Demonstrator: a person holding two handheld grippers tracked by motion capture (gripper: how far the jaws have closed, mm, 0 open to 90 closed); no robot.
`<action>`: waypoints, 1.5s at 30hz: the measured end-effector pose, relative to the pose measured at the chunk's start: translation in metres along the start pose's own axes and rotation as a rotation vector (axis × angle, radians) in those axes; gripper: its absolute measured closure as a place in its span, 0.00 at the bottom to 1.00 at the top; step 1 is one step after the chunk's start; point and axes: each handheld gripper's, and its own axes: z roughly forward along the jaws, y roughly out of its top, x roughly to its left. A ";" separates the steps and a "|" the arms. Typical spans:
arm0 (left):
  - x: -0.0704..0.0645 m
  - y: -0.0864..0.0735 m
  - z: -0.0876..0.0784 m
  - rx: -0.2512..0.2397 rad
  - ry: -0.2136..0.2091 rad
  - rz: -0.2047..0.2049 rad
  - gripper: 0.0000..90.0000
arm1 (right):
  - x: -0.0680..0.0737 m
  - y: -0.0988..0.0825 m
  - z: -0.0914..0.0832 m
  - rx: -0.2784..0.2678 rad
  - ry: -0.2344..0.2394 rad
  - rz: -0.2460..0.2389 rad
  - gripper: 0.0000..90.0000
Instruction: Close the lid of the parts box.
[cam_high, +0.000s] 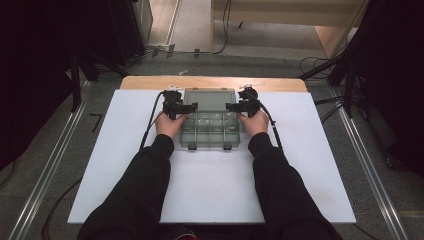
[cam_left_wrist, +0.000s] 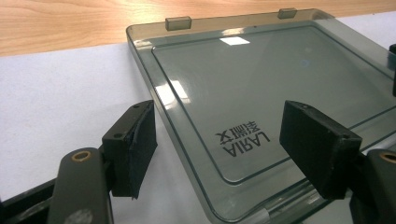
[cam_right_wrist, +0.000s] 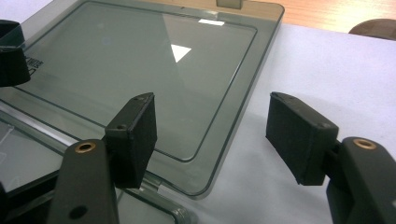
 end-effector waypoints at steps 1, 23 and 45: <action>-0.001 0.000 0.001 0.002 -0.002 -0.007 0.31 | 0.000 0.000 0.001 0.002 0.004 -0.001 0.34; 0.001 -0.001 0.008 0.017 -0.049 -0.034 0.19 | -0.001 0.002 0.012 0.021 0.097 0.004 0.22; -0.001 -0.002 0.008 -0.005 -0.011 -0.066 0.23 | -0.001 0.004 0.006 0.094 0.108 0.052 0.28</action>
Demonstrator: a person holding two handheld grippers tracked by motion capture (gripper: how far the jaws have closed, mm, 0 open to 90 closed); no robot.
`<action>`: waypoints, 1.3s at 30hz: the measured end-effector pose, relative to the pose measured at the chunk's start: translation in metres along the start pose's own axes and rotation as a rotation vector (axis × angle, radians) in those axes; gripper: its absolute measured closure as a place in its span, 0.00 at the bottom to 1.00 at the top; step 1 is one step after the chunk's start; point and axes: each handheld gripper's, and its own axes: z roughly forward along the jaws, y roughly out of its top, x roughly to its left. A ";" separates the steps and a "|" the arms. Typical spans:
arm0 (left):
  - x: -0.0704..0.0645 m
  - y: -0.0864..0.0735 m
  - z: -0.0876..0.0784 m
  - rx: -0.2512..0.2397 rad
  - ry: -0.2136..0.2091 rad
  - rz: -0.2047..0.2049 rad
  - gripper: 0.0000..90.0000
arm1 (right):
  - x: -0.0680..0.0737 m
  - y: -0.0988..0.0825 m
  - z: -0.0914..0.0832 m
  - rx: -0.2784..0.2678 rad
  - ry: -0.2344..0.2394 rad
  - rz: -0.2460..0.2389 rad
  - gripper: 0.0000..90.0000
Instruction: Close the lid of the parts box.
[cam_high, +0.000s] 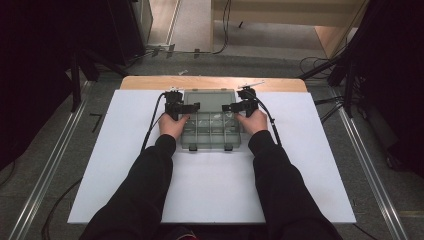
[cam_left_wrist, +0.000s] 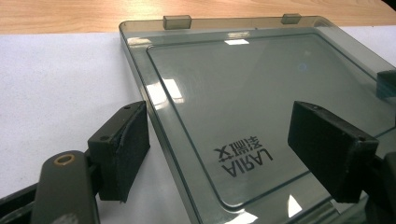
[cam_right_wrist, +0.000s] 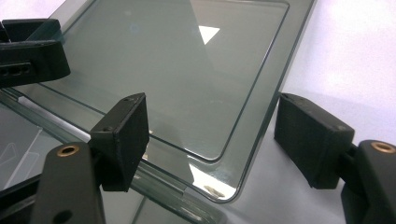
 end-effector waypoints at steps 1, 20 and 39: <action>0.000 0.000 0.000 0.000 0.000 0.000 0.23 | 0.000 0.000 0.000 0.003 0.002 0.001 0.29; 0.009 0.003 -0.007 0.035 -0.065 -0.055 0.30 | 0.001 -0.006 -0.001 -0.053 0.005 -0.001 0.32; 0.010 0.010 -0.017 -0.057 -0.082 -0.042 0.53 | 0.010 0.001 -0.015 -0.095 -0.079 -0.047 0.44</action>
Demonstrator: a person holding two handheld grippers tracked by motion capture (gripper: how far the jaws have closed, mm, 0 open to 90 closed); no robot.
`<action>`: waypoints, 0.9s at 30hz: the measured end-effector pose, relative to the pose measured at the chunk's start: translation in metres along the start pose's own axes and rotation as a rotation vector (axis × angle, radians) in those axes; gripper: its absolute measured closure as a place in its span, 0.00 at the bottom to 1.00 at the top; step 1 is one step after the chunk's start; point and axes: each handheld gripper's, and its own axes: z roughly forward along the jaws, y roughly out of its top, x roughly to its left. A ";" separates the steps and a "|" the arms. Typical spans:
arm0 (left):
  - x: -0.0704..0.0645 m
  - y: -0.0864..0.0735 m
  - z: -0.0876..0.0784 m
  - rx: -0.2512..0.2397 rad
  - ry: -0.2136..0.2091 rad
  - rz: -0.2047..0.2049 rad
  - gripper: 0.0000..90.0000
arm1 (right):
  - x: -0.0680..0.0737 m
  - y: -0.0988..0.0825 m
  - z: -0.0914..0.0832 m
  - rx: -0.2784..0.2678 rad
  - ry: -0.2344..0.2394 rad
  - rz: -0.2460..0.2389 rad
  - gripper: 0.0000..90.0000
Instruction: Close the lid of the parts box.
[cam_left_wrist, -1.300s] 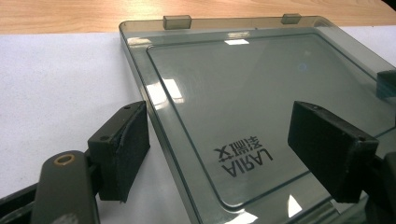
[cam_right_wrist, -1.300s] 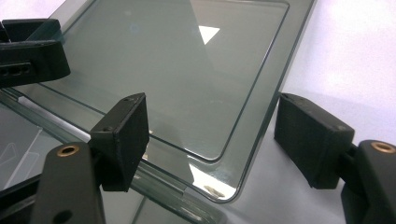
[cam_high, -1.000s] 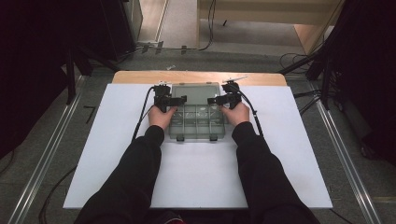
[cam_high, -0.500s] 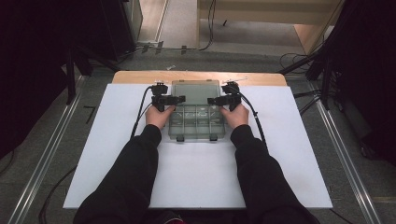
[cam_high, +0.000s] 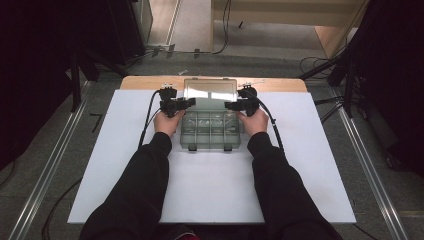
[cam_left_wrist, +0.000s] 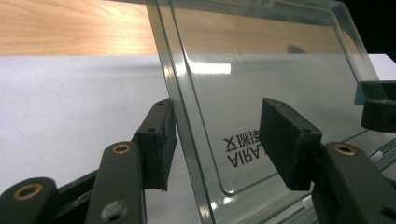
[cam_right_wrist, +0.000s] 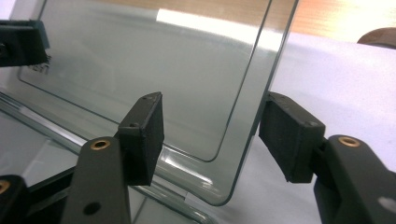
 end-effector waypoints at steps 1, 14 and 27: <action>-0.001 0.001 -0.001 -0.010 0.002 0.008 0.54 | -0.001 0.000 -0.001 -0.004 0.006 0.003 0.44; -0.004 0.006 -0.013 -0.029 -0.026 0.042 0.56 | -0.001 0.005 -0.015 -0.034 0.029 0.003 0.48; -0.009 0.010 -0.026 -0.036 -0.051 0.066 0.55 | 0.002 0.006 -0.029 -0.042 0.050 -0.023 0.48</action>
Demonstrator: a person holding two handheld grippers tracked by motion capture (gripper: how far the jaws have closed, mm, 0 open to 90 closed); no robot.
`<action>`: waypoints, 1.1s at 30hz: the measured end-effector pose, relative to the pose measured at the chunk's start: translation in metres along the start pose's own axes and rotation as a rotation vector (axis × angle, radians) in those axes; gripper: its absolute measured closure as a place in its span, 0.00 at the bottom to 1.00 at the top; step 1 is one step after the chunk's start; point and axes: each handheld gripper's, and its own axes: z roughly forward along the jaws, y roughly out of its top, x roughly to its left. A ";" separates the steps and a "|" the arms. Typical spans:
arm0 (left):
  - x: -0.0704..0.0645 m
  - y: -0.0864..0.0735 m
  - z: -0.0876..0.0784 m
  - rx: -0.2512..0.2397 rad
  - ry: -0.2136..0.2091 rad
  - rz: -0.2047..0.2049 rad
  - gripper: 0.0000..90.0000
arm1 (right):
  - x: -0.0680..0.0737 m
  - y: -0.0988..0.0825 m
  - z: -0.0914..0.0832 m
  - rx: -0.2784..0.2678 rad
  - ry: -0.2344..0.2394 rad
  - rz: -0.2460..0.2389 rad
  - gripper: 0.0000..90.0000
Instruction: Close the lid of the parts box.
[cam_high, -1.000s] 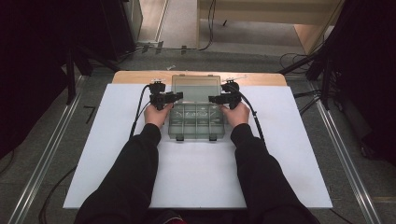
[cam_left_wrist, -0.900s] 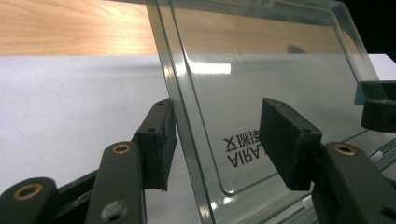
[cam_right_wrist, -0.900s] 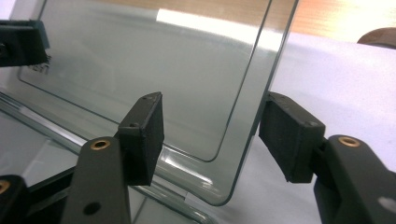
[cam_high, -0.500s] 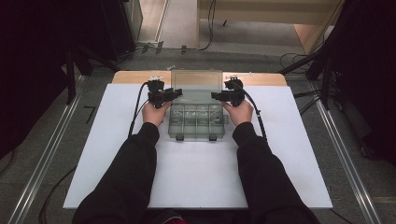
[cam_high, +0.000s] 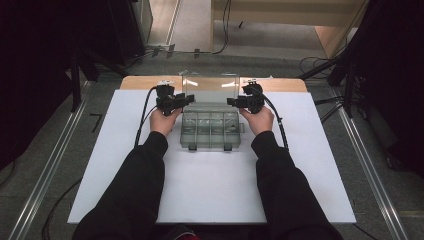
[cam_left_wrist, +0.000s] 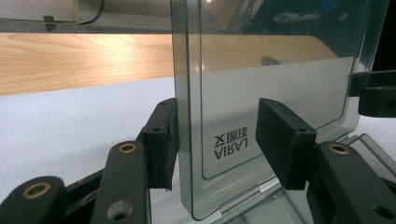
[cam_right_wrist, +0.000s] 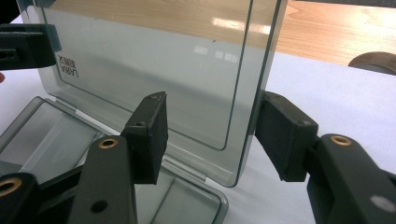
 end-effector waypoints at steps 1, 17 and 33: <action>0.000 0.000 0.000 -0.001 0.000 0.003 0.55 | 0.000 0.000 -0.001 0.001 0.003 -0.003 0.48; -0.012 -0.004 -0.011 -0.028 0.021 0.059 0.53 | 0.005 -0.004 -0.012 -0.051 0.024 -0.019 0.48; -0.017 -0.005 -0.022 -0.004 0.015 0.071 0.53 | 0.011 -0.006 -0.021 -0.059 0.031 -0.052 0.48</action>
